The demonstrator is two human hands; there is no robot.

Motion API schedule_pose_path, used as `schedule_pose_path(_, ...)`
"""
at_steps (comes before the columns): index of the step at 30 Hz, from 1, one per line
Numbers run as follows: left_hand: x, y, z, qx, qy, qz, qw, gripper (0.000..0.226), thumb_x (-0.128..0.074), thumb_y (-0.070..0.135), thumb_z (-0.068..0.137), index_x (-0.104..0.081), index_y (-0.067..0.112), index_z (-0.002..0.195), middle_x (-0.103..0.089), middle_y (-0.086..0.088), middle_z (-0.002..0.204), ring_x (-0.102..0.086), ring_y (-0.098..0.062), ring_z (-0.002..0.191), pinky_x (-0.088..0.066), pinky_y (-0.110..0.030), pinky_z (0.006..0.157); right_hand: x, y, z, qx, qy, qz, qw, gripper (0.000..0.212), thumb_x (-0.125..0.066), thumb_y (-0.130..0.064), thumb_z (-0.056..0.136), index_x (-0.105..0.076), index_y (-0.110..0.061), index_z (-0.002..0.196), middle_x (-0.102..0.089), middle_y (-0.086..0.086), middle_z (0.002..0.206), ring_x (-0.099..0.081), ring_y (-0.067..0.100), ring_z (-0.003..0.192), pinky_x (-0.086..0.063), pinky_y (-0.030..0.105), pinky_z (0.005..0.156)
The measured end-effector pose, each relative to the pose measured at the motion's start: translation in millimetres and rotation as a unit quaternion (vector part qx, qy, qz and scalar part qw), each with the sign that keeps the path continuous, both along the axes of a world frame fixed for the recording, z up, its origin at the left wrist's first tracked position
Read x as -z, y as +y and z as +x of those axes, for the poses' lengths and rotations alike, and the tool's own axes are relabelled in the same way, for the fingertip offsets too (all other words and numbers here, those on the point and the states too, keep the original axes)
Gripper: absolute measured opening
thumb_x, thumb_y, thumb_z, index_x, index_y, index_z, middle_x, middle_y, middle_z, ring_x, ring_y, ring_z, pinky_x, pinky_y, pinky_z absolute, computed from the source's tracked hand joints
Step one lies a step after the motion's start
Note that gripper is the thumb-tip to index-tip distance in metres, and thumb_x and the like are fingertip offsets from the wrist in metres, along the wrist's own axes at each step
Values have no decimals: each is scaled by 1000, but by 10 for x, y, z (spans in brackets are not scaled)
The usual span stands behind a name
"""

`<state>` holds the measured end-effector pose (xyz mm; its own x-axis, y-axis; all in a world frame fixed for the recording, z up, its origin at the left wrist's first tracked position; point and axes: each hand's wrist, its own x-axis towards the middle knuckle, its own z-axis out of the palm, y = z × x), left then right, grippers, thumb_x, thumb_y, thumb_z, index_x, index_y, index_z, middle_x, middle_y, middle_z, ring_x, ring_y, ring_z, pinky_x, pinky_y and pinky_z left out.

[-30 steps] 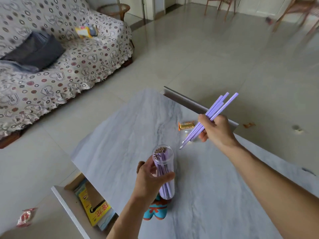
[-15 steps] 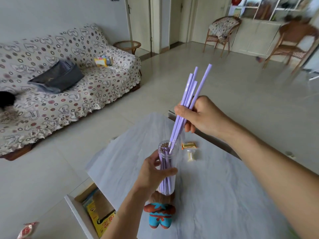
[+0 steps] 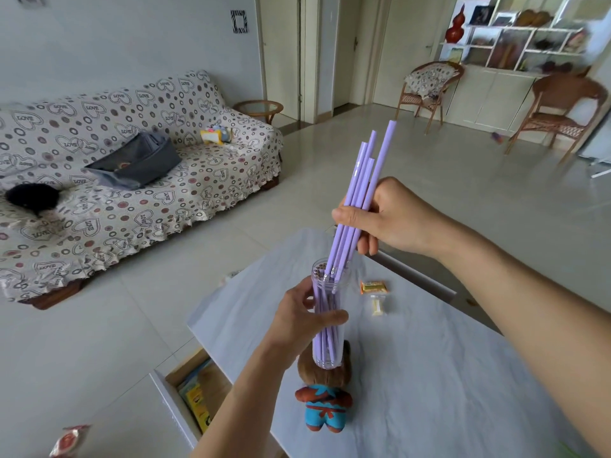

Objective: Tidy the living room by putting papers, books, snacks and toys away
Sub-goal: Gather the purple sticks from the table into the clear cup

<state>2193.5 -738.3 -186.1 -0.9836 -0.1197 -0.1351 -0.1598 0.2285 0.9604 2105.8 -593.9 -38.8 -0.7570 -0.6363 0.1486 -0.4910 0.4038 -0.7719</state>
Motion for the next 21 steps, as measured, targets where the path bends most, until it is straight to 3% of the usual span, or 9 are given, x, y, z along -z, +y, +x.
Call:
schedule_pose_path(3, -110, -31, 102, 11, 17, 8, 1000, 49, -83, 19, 72, -63, 28, 116, -66, 7, 100, -57, -13, 92, -49, -23, 79, -42, -32, 68, -9, -6, 20, 1000, 34, -61, -28, 93, -66, 5, 84, -69, 21, 68, -66, 23, 52, -57, 41, 59)
schedule_pose_path(7, -326, -40, 208, 27, 49, 19, 998, 46, -84, 15, 68, -67, 30, 109, -69, 8, 94, -58, -13, 90, -51, -25, 81, -77, -62, 188, -38, -25, 73, 996, 26, -66, -28, 89, -69, -3, 86, -73, 15, 78, -66, 20, 61, -56, 26, 60)
schedule_pose_path(9, -432, -29, 246, 25, 63, 11, 998, 46, -84, 14, 68, -67, 29, 108, -69, 6, 95, -58, -13, 89, -52, -27, 83, -119, -30, 235, -53, -23, 90, 994, 25, -70, -30, 86, -71, -5, 88, -73, 14, 83, -66, 20, 68, -56, 28, 66)
schedule_pose_path(13, -600, 33, 347, 8, 86, 5, 996, 40, -85, 12, 67, -68, 25, 101, -67, 9, 83, -56, -9, 79, -50, -25, 77, -267, 57, 387, -58, -26, 22, 998, 27, -73, -34, 80, -71, -11, 93, -73, 5, 90, -65, 10, 79, -51, 26, 78)
schedule_pose_path(15, -650, 95, 408, 7, 95, 0, 995, 40, -85, 12, 67, -69, 25, 101, -66, 11, 80, -55, -6, 75, -48, -21, 74, -310, 96, 474, -31, -7, -28, 999, 35, -63, -46, 82, -69, -16, 99, -71, 4, 97, -64, 9, 85, -49, 24, 79)
schedule_pose_path(17, -686, 182, 463, 8, 101, -4, 995, 41, -85, 13, 67, -69, 26, 102, -68, 7, 83, -56, -7, 76, -49, -21, 74, -310, 122, 575, -17, 20, -26, 999, 47, -47, -53, 88, -67, -16, 110, -69, 3, 109, -63, 12, 102, -47, 29, 90)
schedule_pose_path(21, -768, 426, 614, 8, 123, -17, 992, 39, -86, 16, 65, -68, 24, 98, -71, 2, 91, -59, -13, 83, -49, -24, 76, -180, 163, 850, -67, 127, 160, 977, 56, -30, -53, 97, -59, -17, 127, -57, -2, 131, -45, 12, 124, -36, 38, 107)
